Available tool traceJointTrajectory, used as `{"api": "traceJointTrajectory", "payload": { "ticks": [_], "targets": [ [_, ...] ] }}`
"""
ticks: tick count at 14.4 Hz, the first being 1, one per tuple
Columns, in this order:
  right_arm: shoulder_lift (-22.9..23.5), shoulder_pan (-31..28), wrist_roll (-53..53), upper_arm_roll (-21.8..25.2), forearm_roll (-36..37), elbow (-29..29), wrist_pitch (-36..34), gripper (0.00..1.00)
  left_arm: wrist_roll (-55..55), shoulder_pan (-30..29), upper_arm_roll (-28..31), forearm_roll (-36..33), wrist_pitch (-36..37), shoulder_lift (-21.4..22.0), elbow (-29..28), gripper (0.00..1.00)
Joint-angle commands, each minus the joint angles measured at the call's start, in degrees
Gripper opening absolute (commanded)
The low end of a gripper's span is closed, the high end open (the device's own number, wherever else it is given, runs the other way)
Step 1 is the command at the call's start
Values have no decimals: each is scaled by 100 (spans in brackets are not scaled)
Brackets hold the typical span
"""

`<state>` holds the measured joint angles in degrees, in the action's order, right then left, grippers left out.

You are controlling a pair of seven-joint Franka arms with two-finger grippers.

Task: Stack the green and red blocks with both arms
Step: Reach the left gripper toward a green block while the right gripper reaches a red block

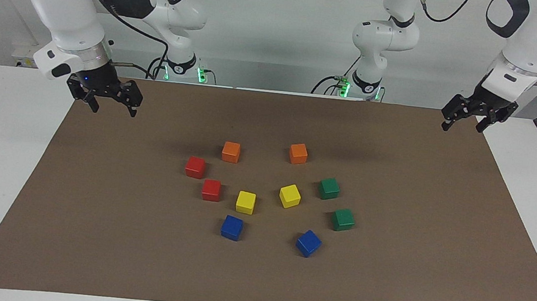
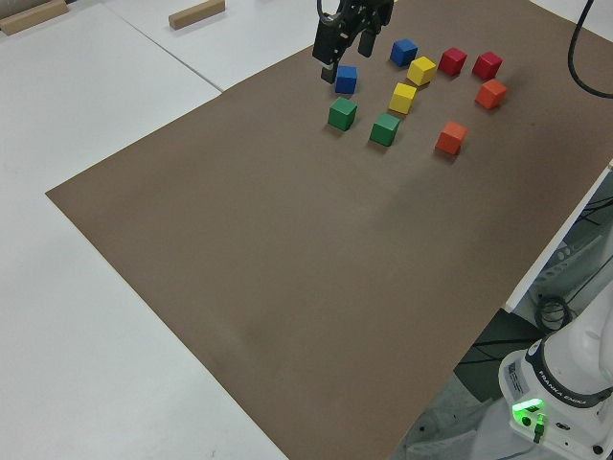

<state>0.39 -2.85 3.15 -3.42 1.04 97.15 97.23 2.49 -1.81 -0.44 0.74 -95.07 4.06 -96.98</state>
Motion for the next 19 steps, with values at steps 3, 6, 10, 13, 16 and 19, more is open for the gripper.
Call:
{"api": "traceJointTrajectory", "payload": {
  "ticks": [3, 6, 10, 13, 16, 19],
  "targets": [
    [-214, 127, 204, -53, -95, 278, -46, 100, 23, 40, 26, -83, 15, 165, -155, 100],
    [-258, 397, 728, -62, -95, 426, 76, 100, 23, 31, 26, -83, 23, 165, -164, 100],
    [-232, 795, 1590, -71, -95, 979, 786, 100, 23, 31, 26, -83, 6, 174, -155, 100],
    [-162, 953, 1961, -71, -95, 1419, 1367, 100, 23, 31, 35, -83, 32, 174, -164, 100],
    [-83, 988, 2058, -71, -95, 1876, 1973, 100, -588, 179, -105, -83, -125, 279, -434, 100],
    [66, 1242, 2225, -71, -104, 2053, 2369, 100, -1958, 960, -141, -83, -704, 288, -900, 100]
  ]
}}
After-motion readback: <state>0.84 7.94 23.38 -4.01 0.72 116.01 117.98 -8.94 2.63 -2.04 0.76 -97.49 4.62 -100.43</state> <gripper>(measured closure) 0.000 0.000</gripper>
